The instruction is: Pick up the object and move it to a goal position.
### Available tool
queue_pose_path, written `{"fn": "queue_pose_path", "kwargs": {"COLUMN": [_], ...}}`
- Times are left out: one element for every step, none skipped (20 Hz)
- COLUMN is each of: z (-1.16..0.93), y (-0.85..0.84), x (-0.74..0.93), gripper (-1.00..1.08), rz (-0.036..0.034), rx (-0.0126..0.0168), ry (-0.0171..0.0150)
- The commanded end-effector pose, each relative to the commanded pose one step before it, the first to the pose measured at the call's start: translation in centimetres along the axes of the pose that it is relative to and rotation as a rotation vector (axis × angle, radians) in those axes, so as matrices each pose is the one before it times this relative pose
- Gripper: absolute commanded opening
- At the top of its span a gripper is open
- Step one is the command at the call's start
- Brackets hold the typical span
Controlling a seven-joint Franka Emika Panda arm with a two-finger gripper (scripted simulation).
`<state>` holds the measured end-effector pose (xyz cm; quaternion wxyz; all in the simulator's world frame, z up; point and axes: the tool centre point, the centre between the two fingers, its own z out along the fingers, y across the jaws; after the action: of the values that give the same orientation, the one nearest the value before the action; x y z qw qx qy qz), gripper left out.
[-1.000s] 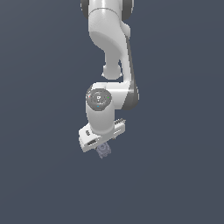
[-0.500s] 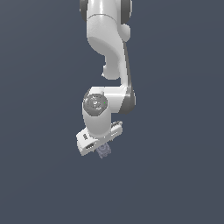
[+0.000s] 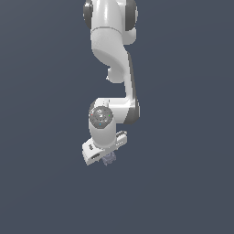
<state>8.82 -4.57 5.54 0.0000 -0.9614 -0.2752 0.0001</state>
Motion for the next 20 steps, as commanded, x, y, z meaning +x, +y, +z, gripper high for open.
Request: {"fn": "queue_pose_path", "kwargs": {"z": [1.148,0.266,0.173,0.08,-0.013,-0.071,-0.03,0.0,0.0,0.0,0.0,0.0,0.0,0.0,0.0,0.0,0.0,-0.003,-0.029,-0.086], "y": [-0.025,0.019,0.02,0.022,0.024,0.019,0.006,0.0,0.0,0.0,0.0,0.0,0.0,0.0,0.0,0.0,0.0,-0.006,-0.008,-0.025], "x": [-0.015,-0.003,0.009,0.022,0.036,0.036,0.012,0.0,0.0,0.0,0.0,0.0,0.0,0.0,0.0,0.0,0.0,-0.007,0.003,0.01], "gripper": [1.0,1.0,1.0,1.0,1.0,1.0,1.0,-1.0,-1.0,-1.0,-1.0,-1.0,-1.0,-1.0,-1.0,-1.0,-1.0,-1.0,-1.0,-1.0], "rz": [-0.00127,0.0,0.0,0.0,0.0,0.0,0.0,0.0,0.0,0.0,0.0,0.0,0.0,0.0,0.0,0.0,0.0,0.0,0.0,0.0], "rx": [-0.00017,0.0,0.0,0.0,0.0,0.0,0.0,0.0,0.0,0.0,0.0,0.0,0.0,0.0,0.0,0.0,0.0,0.0,0.0,0.0], "ry": [0.00021,0.0,0.0,0.0,0.0,0.0,0.0,0.0,0.0,0.0,0.0,0.0,0.0,0.0,0.0,0.0,0.0,0.0,0.0,0.0]}}
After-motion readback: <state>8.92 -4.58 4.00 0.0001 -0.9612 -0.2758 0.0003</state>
